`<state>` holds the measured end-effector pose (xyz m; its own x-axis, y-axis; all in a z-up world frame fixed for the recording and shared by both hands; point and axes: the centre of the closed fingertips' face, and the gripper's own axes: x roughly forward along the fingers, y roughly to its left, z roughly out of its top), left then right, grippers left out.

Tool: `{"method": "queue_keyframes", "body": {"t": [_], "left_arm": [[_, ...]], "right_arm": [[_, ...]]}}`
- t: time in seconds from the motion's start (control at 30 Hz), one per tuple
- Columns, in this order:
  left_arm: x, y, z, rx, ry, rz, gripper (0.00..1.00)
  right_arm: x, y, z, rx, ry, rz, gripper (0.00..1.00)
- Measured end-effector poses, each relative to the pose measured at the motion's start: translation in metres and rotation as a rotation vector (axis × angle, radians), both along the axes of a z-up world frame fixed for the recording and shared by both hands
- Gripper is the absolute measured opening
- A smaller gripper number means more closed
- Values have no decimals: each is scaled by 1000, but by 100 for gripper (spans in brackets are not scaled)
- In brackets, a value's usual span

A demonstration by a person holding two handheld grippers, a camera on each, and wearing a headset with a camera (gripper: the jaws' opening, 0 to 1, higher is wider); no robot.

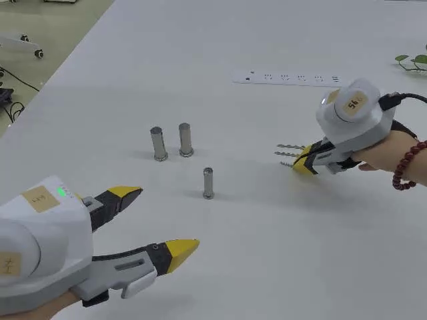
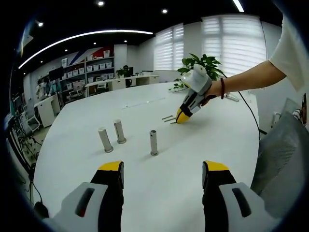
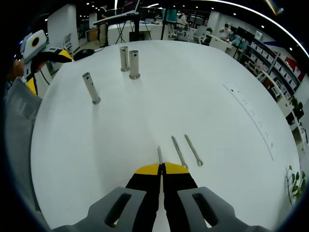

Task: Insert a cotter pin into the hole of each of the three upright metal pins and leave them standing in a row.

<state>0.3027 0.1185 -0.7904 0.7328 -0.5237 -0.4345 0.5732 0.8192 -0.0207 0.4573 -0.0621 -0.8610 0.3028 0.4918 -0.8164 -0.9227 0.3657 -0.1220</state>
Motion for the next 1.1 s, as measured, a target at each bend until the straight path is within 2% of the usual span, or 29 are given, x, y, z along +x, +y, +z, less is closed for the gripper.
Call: {"method": "queue_keyframes", "body": {"t": [0.13, 0.4, 0.73, 1.1], "left_arm": [[1, -1, 0, 9, 1, -6, 65], [5, -7, 4, 9, 6, -26, 63], [11, -23, 9, -29, 27, -57, 56], [16, -43, 15, -74, 52, -95, 46]], "right_arm": [[-3, 1, 5, 3, -23, 11, 1], [-12, 6, 27, 18, -98, 50, 1], [-36, 18, 53, 24, -183, 136, 1], [-65, 33, 73, 18, -260, 247, 2]]}}
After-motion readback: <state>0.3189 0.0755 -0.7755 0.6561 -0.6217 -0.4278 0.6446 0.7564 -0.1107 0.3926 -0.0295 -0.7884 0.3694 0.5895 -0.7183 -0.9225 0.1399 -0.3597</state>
